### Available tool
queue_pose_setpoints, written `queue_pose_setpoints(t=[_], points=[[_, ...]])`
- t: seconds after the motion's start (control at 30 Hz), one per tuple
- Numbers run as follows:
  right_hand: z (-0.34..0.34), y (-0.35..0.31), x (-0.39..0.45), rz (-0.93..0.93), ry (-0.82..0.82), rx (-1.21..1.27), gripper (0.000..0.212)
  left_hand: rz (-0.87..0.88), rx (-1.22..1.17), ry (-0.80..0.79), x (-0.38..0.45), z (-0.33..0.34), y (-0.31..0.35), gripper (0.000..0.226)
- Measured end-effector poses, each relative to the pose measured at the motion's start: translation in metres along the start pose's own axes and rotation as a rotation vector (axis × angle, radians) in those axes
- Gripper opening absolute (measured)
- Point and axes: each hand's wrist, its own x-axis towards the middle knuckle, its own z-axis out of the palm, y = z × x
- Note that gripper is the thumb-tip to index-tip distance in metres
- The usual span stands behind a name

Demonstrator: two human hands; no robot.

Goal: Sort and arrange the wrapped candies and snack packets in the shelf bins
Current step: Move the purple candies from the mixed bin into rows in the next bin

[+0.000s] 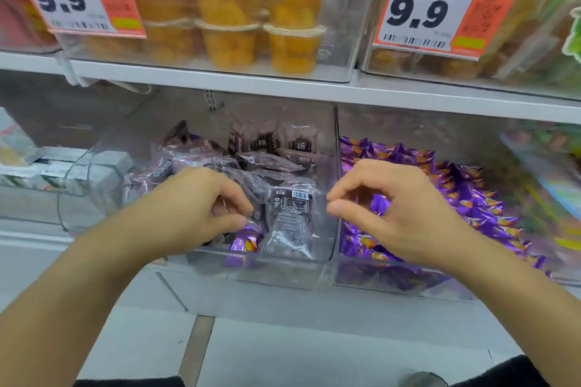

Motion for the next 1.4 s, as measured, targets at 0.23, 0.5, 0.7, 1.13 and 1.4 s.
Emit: queue_pose_setpoints(t=[0.23, 0.5, 0.7, 1.13, 1.4], points=[[0.033, -0.022, 0.057, -0.056, -0.326, -0.162, 0.030, -0.037, 0.103, -0.103, 0.013, 0.021, -0.004, 0.038], [0.056, -0.022, 0.082, 0.069, -0.492, -0.260, 0.036, -0.091, 0.029, -0.078, 0.028, 0.034, -0.007, 0.038], [0.057, -0.016, 0.084, 0.113, -0.522, -0.211, 0.041, -0.107, -0.374, -0.023, 0.004, 0.026, -0.022, 0.034], [0.099, -0.052, 0.103, 0.419, -0.171, 0.827, 0.028, -0.205, -1.074, 0.261, -0.039, -0.012, -0.034, 0.044], [0.115, -0.059, 0.135, 0.320, -0.331, 0.545, 0.035, -0.369, -1.142, 0.461, -0.051, -0.018, -0.066, 0.021]])
